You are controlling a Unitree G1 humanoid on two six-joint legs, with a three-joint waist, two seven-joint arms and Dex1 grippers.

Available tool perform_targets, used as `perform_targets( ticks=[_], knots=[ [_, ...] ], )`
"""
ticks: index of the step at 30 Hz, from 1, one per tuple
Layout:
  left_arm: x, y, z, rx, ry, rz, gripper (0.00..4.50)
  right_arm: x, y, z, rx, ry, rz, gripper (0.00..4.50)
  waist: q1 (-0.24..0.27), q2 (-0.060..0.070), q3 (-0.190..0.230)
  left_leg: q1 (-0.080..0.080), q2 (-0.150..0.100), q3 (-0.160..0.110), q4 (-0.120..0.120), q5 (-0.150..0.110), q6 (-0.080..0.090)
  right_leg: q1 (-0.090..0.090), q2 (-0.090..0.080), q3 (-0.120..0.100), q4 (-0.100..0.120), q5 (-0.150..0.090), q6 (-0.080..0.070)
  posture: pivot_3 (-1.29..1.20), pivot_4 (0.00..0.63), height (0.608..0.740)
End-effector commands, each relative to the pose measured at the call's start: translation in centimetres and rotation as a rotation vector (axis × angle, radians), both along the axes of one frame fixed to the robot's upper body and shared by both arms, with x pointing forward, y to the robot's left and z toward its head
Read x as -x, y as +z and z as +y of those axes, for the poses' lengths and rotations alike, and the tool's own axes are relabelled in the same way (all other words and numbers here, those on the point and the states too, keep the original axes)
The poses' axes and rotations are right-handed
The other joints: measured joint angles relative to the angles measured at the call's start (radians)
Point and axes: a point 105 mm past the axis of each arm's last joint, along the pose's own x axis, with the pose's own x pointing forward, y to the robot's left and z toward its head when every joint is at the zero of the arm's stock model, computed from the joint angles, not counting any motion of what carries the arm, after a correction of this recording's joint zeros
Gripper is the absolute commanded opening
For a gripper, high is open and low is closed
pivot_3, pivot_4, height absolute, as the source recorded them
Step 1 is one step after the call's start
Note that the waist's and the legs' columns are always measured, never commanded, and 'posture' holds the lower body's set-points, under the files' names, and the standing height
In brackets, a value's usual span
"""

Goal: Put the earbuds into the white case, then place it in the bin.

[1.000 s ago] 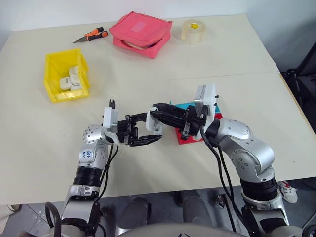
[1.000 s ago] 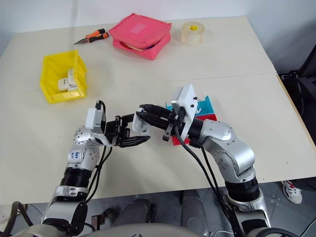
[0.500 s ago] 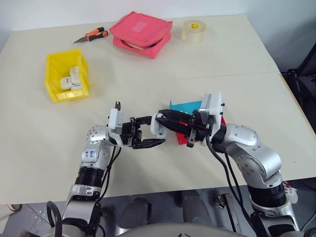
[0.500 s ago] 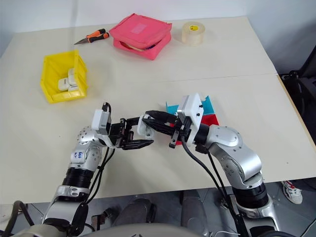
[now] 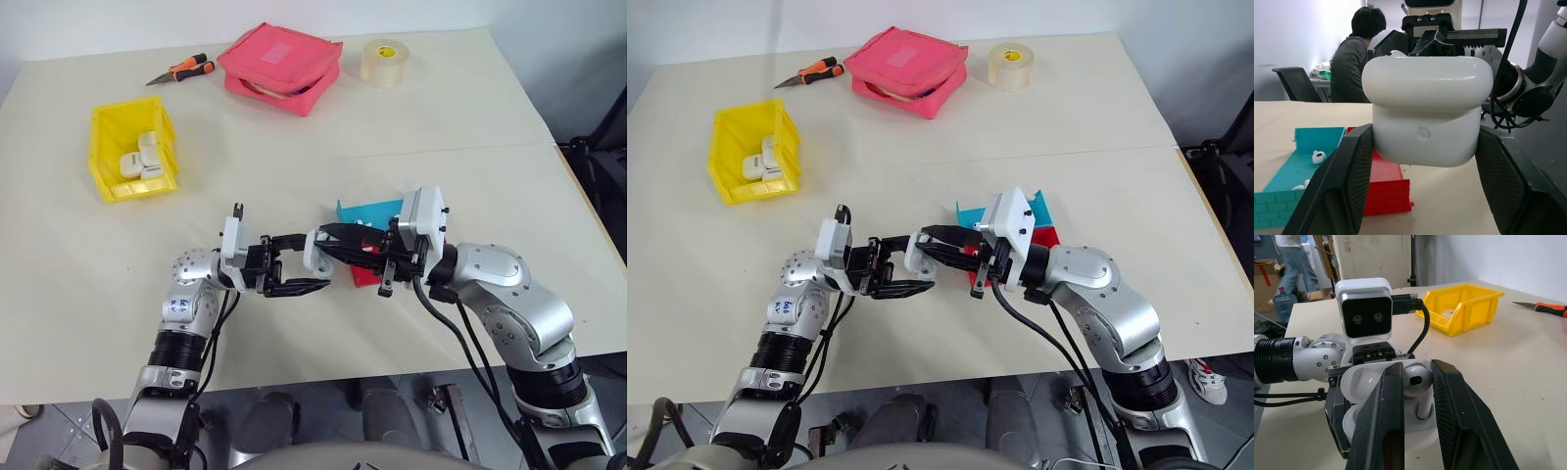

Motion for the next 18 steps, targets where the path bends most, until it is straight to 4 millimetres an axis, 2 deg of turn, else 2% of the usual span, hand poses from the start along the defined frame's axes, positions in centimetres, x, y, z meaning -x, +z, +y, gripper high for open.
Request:
perform_targets(
  ticks=[1, 18],
  knots=[
    [-0.22, 3.74, 0.78, 0.090, 0.042, -0.159, 2.77, -0.05, -2.10, -0.65, 0.084, -0.010, 0.075, 0.45, 0.000, 0.000, 0.000, 0.000, 0.000, 0.000, 0.000, 0.000, 0.000, 0.000, 0.000, 0.000, 0.000, 0.000, 0.000, 0.00, 0.150, 0.740],
    [-0.33, 3.95, 1.13, 0.115, 0.061, -0.177, 2.77, 0.31, -1.94, -1.21, 0.126, 0.037, 0.070, 0.45, 0.000, 0.000, 0.000, 0.000, 0.000, 0.000, 0.000, 0.000, 0.000, 0.000, 0.000, 0.000, 0.000, 0.000, 0.000, 0.00, 0.150, 0.740]
  ],
)
